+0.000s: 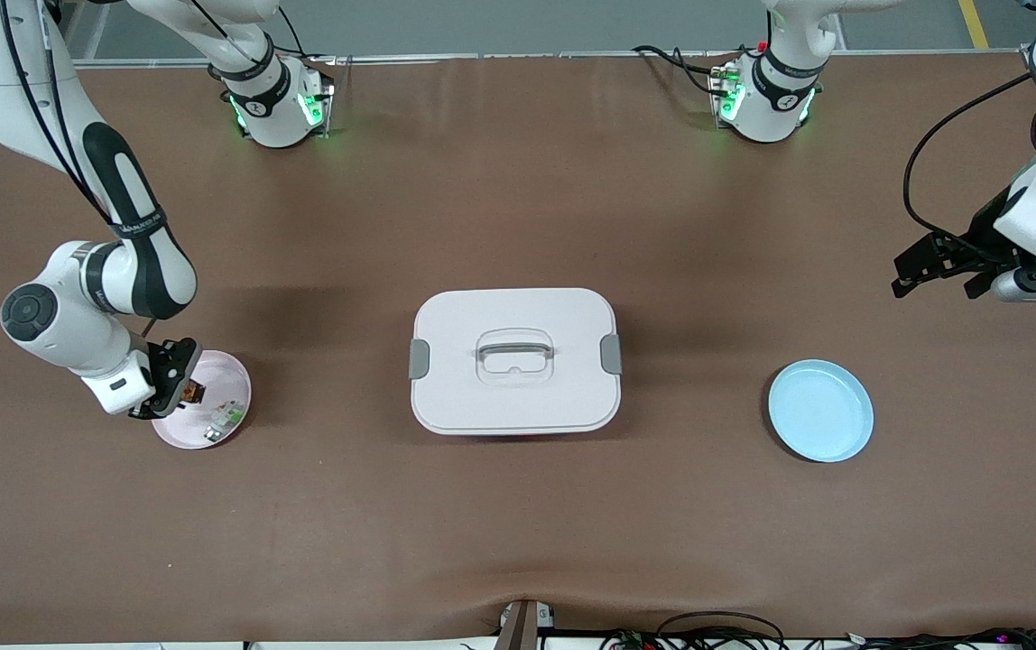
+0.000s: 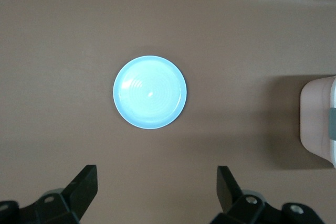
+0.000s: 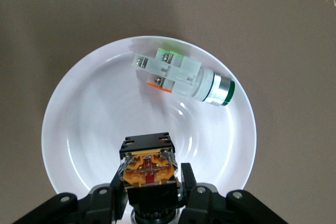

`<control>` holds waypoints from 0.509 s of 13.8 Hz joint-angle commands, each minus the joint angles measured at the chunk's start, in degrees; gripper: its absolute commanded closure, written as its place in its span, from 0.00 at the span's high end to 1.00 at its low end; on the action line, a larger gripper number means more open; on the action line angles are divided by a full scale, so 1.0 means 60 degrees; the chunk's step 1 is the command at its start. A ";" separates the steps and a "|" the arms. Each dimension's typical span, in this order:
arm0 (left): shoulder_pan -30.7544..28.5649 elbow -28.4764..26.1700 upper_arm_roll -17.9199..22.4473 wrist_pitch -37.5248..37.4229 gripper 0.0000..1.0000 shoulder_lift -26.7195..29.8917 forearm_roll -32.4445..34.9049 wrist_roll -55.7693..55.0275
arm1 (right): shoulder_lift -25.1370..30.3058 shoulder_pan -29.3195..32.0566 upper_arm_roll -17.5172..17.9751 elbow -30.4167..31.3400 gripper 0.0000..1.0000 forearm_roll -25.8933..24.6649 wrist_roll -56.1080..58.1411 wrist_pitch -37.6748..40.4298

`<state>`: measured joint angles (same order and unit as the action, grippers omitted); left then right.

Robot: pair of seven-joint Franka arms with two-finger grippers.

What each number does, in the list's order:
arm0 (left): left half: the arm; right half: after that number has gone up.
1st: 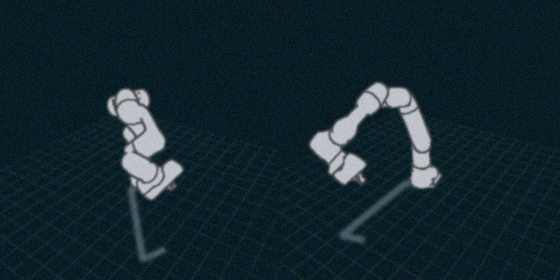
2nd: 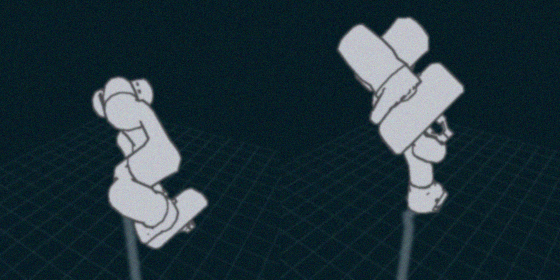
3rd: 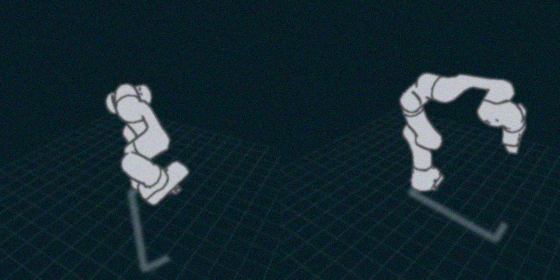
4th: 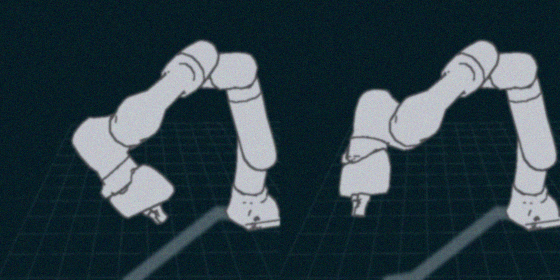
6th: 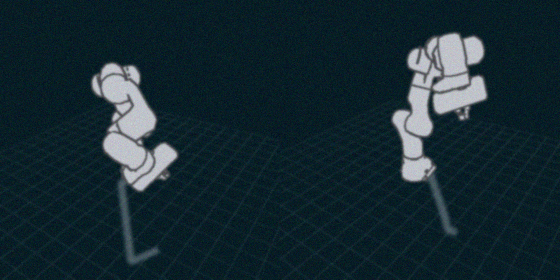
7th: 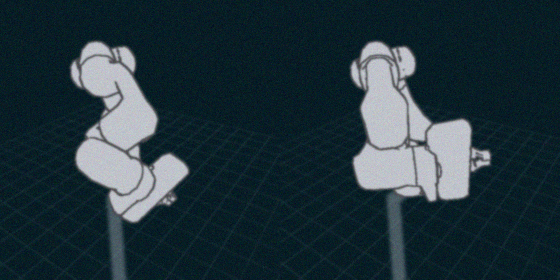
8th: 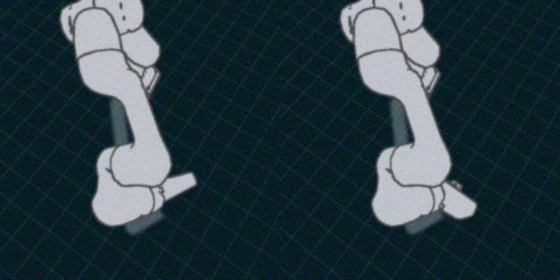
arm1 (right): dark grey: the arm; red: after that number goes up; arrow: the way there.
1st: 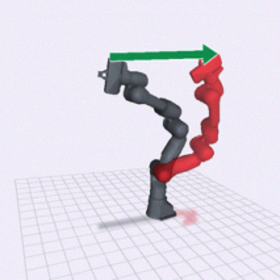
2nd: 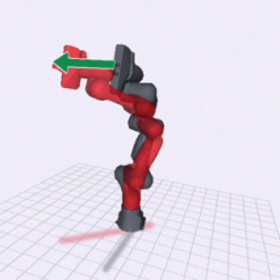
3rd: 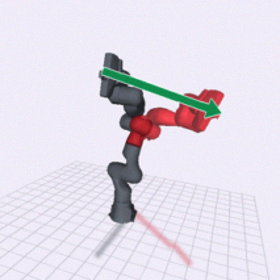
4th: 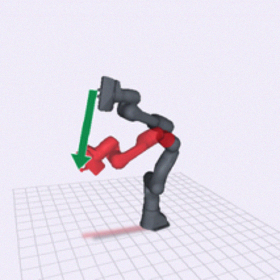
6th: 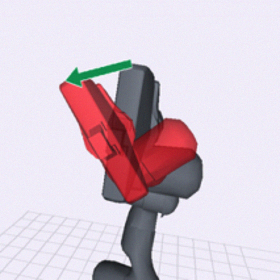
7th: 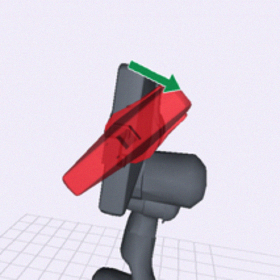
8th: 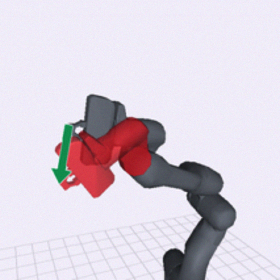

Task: Transfer orange switch to right arm and place
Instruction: 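Lower the switch onto the white plate and open the right gripper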

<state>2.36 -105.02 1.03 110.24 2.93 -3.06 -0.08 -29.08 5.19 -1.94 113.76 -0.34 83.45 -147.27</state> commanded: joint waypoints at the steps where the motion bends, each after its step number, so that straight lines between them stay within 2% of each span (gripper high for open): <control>1: 0.0851 0.1078 0.0721 -0.0835 1.00 -0.0456 0.0626 0.0013 | -0.0280 0.0248 0.0207 -0.0108 0.00 -0.0031 0.0257 -0.0269; 5: 0.0778 0.2764 0.0692 -0.2534 1.00 -0.1059 0.0555 -0.0031 | -0.0529 0.0204 0.0192 -0.0123 0.00 -0.0045 0.0257 -0.0592; 7: 0.0749 0.2899 0.0692 -0.2845 1.00 -0.1016 0.0511 -0.0104 | -0.0632 0.0190 0.0192 -0.0137 0.00 -0.0046 0.0257 -0.0636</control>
<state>6.44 -90.90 4.65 96.24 -2.06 -0.62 -0.20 -31.95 5.22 -1.79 113.74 -0.34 83.86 -150.49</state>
